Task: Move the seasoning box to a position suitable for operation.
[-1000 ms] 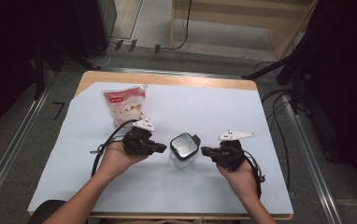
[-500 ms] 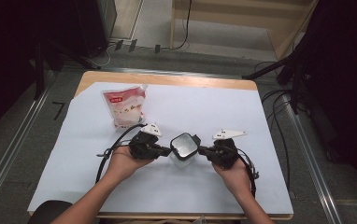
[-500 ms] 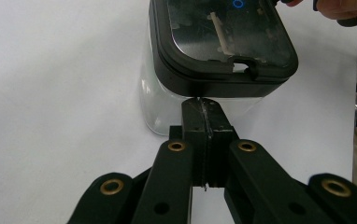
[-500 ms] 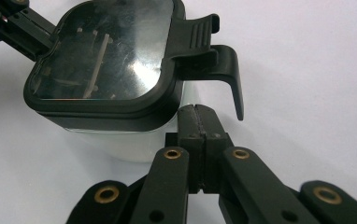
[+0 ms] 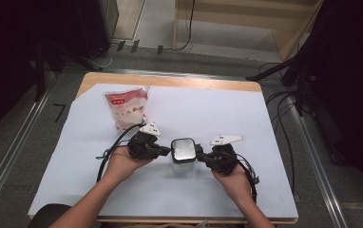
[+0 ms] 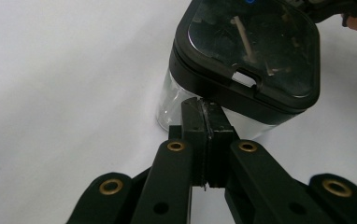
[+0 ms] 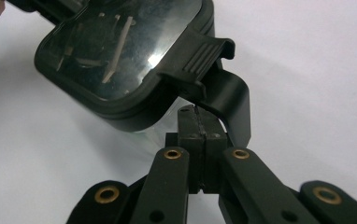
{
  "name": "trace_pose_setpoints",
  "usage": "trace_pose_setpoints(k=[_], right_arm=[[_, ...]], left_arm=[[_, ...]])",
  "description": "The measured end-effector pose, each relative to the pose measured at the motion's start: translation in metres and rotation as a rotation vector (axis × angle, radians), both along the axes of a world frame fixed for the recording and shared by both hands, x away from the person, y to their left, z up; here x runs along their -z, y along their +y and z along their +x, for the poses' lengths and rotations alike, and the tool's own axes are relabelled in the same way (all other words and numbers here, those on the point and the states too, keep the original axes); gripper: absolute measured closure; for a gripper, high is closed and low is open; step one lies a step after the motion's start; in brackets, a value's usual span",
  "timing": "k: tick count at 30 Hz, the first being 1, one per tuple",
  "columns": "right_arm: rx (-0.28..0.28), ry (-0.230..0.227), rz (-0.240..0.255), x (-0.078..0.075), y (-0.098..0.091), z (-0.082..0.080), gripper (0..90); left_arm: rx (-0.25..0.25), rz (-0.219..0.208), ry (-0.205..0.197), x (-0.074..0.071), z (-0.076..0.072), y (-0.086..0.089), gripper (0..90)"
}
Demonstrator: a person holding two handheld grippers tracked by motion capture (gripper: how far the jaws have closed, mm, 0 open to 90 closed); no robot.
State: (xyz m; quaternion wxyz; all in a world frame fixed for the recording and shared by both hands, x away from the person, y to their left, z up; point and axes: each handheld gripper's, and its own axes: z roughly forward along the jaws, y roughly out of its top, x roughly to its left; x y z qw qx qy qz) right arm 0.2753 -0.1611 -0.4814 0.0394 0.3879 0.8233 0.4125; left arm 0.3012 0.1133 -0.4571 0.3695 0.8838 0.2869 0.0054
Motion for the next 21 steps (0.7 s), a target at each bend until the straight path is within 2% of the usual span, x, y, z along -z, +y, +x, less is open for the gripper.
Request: trace_pose_setpoints(k=[4, 10, 11, 13, 17, 18, 19, 21], right_arm=[[-0.008, 0.014, -0.001, 0.000, 0.000, 0.000, 90.0], [-0.007, 0.022, 0.003, 0.000, 0.000, 0.000, 90.0], [-0.008, 0.024, 0.000, 0.000, 0.000, -0.001, 90.0], [-0.019, 0.025, -0.001, -0.001, 0.001, -0.002, 90.0], [-0.035, 0.005, -0.008, -0.006, 0.001, -0.006, 90.0], [-0.044, 0.001, -0.006, -0.008, 0.000, -0.006, 90.0], [-0.046, 0.002, -0.003, -0.010, 0.000, -0.007, 90.0], [-0.050, -0.012, 0.000, -0.013, -0.002, -0.008, 90.0]], left_arm=[[0.016, 0.004, -0.004, 0.000, 0.003, 0.001, 89.9], [0.009, -0.012, 0.002, 0.001, 0.005, 0.001, 90.0], [0.015, -0.004, 0.002, 0.001, 0.006, 0.003, 90.0], [0.008, -0.019, 0.013, 0.001, 0.008, 0.003, 89.1], [0.010, -0.039, 0.017, 0.000, 0.010, 0.008, 81.3], [0.022, -0.038, 0.029, -0.001, 0.011, 0.009, 79.0], [0.027, -0.021, 0.030, -0.002, 0.011, 0.010, 77.5], [0.029, -0.015, 0.029, -0.003, 0.012, 0.013, 72.7]])
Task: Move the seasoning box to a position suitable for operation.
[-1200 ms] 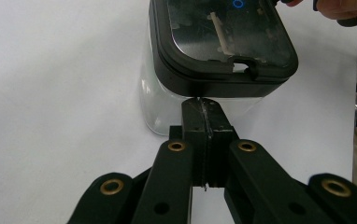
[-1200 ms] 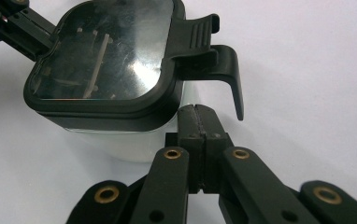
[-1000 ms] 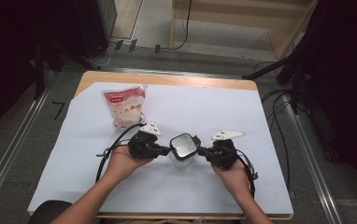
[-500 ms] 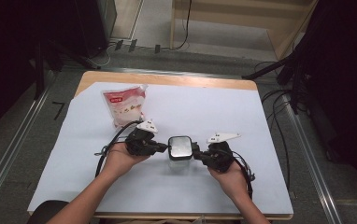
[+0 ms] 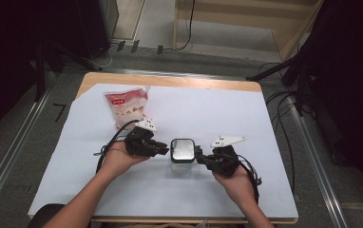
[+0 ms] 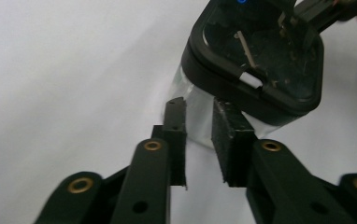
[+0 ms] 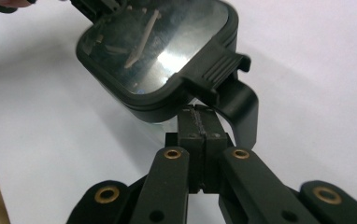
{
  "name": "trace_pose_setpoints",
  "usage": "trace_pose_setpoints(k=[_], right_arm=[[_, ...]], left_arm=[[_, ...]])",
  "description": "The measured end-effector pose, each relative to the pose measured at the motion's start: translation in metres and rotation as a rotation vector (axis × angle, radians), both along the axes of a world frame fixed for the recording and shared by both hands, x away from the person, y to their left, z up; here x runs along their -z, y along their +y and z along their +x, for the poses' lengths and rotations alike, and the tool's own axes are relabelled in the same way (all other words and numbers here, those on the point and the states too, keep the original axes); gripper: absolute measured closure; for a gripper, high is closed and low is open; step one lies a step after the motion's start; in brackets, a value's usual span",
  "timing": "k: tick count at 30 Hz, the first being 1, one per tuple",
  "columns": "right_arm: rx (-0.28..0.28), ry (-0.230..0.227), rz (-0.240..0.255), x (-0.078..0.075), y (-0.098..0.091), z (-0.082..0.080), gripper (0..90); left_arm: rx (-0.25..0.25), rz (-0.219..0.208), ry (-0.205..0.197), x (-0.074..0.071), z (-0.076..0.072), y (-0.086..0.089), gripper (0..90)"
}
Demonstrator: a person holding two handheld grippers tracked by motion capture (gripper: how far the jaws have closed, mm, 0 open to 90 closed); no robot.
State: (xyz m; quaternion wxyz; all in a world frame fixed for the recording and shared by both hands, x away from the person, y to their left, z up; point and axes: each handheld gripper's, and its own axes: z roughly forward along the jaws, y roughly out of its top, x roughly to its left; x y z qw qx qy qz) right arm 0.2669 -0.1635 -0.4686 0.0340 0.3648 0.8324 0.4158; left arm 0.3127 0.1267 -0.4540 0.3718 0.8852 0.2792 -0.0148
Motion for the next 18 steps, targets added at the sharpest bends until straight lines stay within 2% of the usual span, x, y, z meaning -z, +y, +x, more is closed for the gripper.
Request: trace_pose_setpoints(k=[2, 6, 10, 13, 15, 16, 18], right_arm=[[0.003, 0.001, 0.008, -0.003, -0.004, 0.000, 90.0], [0.033, -0.010, 0.012, -0.008, -0.015, 0.001, 90.0], [0.086, -0.014, 0.019, -0.009, -0.025, 0.007, 90.0], [0.102, 0.002, 0.018, -0.005, -0.025, 0.014, 90.0], [0.095, 0.015, 0.012, -0.002, -0.023, 0.018, 90.0], [0.092, 0.016, 0.008, 0.000, -0.022, 0.019, 90.0], [0.081, 0.022, 0.004, 0.001, -0.020, 0.020, 90.0]], left_arm=[[0.005, -0.022, 0.008, 0.000, 0.002, 0.004, 67.2], [0.045, -0.055, -0.039, -0.002, 0.000, 0.007, 52.6], [0.082, -0.022, -0.074, -0.001, -0.002, 0.006, 45.6], [0.115, -0.031, -0.066, 0.001, -0.002, 0.004, 41.5], [0.134, -0.035, -0.050, 0.002, -0.001, 0.002, 35.3], [0.139, -0.021, -0.048, 0.003, -0.001, 0.001, 32.7], [0.143, -0.031, -0.041, 0.005, -0.001, -0.001, 27.6]])
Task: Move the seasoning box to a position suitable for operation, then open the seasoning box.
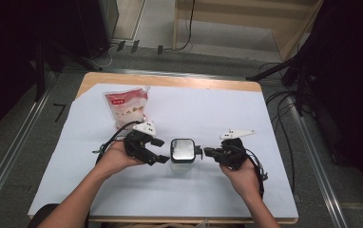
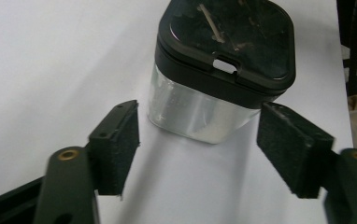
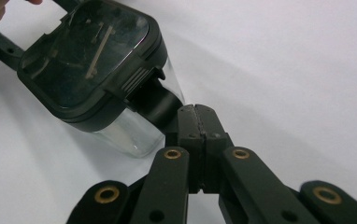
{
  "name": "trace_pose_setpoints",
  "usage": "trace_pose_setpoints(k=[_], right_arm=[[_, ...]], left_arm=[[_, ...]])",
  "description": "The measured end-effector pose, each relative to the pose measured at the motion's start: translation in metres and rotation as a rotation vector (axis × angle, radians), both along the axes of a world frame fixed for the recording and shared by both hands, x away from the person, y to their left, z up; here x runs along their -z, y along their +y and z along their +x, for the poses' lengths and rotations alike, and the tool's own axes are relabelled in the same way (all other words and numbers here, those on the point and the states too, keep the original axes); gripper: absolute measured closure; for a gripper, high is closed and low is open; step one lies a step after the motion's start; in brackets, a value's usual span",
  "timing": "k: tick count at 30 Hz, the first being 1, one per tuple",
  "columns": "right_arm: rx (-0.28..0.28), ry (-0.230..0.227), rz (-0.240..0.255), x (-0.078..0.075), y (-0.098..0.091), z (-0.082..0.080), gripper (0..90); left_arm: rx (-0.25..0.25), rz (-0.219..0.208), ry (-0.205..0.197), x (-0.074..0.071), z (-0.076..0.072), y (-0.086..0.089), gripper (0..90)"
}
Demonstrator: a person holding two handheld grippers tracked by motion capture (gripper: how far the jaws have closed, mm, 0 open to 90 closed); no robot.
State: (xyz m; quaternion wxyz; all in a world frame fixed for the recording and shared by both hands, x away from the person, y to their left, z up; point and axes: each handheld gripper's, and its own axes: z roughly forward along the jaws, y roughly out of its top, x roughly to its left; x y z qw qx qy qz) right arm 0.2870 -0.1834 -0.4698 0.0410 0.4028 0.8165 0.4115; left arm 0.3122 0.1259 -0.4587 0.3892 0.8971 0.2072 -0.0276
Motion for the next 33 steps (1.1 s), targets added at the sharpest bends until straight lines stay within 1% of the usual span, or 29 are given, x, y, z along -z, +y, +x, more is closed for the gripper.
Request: trace_pose_setpoints(k=[2, 3, 4, 5, 6, 8, 11, 13, 17, 20, 22, 24, 26, 30, 32, 33], right_arm=[[0.000, 0.004, -0.004, 0.000, 0.002, 0.000, 90.0], [-0.003, 0.002, -0.001, 0.000, 0.003, 0.001, 90.0], [-0.001, 0.000, -0.005, 0.000, 0.003, 0.000, 90.0], [0.000, -0.002, -0.007, 0.000, 0.003, 0.001, 90.0], [0.000, 0.001, -0.003, 0.000, 0.003, 0.001, 90.0], [-0.001, 0.004, -0.003, 0.001, 0.003, 0.001, 90.0], [0.000, 0.005, -0.005, 0.001, 0.003, 0.001, 90.0], [0.004, 0.007, -0.005, 0.001, 0.003, 0.001, 90.0], [0.005, 0.009, -0.003, 0.001, 0.003, 0.001, 90.0], [0.012, 0.016, 0.001, 0.001, 0.003, 0.002, 90.0], [0.013, 0.016, 0.002, 0.002, 0.003, 0.002, 90.0], [0.017, 0.018, 0.002, 0.002, 0.004, 0.001, 90.0], [0.020, 0.020, 0.002, 0.002, 0.004, 0.001, 90.0], [0.028, 0.024, 0.007, 0.003, 0.004, 0.001, 90.0], [0.029, 0.029, 0.007, 0.004, 0.004, 0.001, 90.0], [0.029, 0.030, 0.003, 0.004, 0.004, 0.001, 90.0]], left_arm=[[0.013, -0.005, -0.014, 0.000, 0.001, -0.001, 24.6], [0.017, -0.015, -0.009, 0.001, 0.001, -0.002, 23.2], [0.028, -0.010, -0.010, 0.001, 0.001, -0.003, 22.6], [0.041, -0.012, -0.005, 0.001, 0.000, -0.004, 22.2], [0.047, -0.001, -0.011, 0.001, 0.000, -0.005, 22.1], [0.049, -0.001, -0.012, 0.001, -0.001, -0.009, 20.9], [0.059, -0.014, 0.001, 0.002, -0.001, -0.014, 20.5], [0.076, -0.008, 0.000, 0.003, -0.001, -0.017, 21.9], [0.071, 0.016, -0.004, 0.006, 0.001, -0.021, 20.5], [0.066, 0.005, -0.003, 0.008, 0.001, -0.024, 19.1], [0.070, 0.008, -0.018, 0.008, 0.001, -0.025, 18.2], [0.067, 0.013, -0.021, 0.009, 0.002, -0.027, 17.6], [0.078, 0.002, -0.021, 0.011, 0.003, -0.029, 16.9], [0.078, 0.012, -0.032, 0.011, 0.004, -0.033, 15.6], [0.078, 0.010, -0.033, 0.010, 0.004, -0.035, 15.0], [0.075, 0.012, -0.042, 0.010, 0.003, -0.036, 14.8]])
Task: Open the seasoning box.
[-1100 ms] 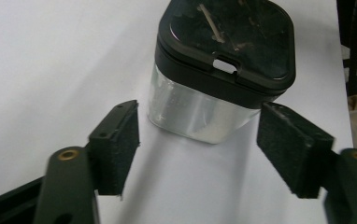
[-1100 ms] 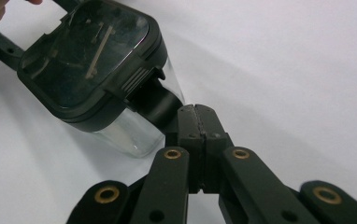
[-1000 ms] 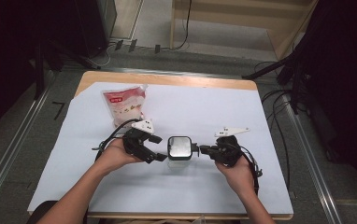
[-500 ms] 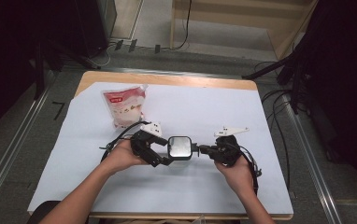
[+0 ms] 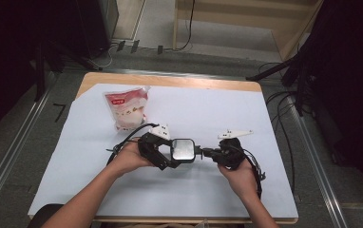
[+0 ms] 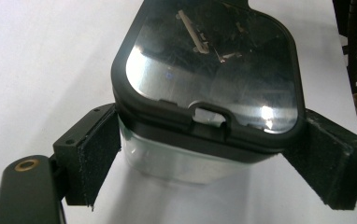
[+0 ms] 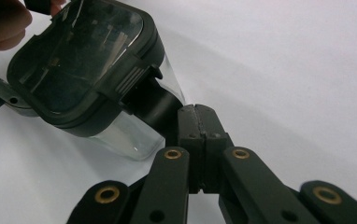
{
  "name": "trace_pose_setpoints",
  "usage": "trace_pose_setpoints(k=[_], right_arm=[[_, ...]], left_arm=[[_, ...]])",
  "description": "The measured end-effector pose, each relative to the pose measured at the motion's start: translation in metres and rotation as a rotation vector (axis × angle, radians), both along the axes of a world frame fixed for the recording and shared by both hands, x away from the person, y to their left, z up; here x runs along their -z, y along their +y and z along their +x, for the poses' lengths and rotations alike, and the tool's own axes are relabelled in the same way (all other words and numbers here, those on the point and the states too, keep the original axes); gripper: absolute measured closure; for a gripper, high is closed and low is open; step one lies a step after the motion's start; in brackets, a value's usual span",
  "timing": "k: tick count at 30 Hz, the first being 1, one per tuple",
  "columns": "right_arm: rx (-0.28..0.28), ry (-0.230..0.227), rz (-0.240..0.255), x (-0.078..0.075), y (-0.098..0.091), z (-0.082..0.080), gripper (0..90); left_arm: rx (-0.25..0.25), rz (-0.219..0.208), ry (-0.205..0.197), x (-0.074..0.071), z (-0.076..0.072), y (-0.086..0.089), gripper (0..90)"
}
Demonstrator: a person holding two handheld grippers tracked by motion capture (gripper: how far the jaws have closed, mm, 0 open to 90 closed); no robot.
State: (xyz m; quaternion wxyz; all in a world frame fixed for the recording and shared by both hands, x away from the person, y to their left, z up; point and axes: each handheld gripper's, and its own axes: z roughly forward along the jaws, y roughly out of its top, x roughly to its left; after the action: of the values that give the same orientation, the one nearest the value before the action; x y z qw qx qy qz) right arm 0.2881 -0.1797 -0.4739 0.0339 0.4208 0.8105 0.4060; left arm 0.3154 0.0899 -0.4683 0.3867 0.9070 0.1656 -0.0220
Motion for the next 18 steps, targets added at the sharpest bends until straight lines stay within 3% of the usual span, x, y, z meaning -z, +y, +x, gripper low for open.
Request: trace_pose_setpoints(k=[3, 18], right_arm=[[0.002, 0.007, -0.005, 0.0010, 0.0002, 0.0000, 90.0], [0.004, 0.011, -0.001, 0.0013, 0.0005, 0.0001, 90.0]], left_arm=[[0.005, 0.008, -0.034, -0.0022, -0.0019, -0.0023, 14.8], [-0.004, 0.015, -0.052, -0.0087, -0.0039, -0.0042, 15.1]])
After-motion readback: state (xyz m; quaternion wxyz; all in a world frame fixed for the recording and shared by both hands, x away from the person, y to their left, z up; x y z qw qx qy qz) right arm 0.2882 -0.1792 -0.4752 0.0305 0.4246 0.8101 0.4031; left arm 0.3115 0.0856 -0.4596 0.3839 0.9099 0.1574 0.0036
